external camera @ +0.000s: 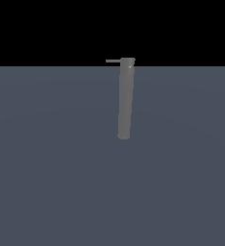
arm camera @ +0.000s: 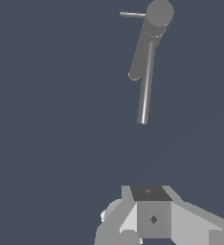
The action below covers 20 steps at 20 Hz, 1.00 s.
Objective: Turn on the faucet by rotating a designated handle.
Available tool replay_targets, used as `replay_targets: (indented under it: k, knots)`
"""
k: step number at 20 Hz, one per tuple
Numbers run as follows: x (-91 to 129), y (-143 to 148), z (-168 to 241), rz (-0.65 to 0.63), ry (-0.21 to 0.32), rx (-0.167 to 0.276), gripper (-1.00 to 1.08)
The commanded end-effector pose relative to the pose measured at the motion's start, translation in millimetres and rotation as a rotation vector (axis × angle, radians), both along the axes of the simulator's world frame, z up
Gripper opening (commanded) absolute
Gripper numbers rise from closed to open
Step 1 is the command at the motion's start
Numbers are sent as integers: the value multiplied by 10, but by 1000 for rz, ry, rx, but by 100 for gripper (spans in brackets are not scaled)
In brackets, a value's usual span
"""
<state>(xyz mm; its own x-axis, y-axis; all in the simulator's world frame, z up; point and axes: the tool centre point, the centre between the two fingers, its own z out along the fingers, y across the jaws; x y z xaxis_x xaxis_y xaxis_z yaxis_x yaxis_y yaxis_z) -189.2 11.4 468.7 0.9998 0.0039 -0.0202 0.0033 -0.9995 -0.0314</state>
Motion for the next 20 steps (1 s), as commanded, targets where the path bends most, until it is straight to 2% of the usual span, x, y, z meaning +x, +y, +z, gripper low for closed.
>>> replay_targets:
  k: [1,10,20]
  knots:
    - [180,-6,-25,-6,-1,-2,-100]
    - [938,-36,-227,-32,-5,-11,-100]
    - [1759,-78,-652,-59,-11,-20,-100]
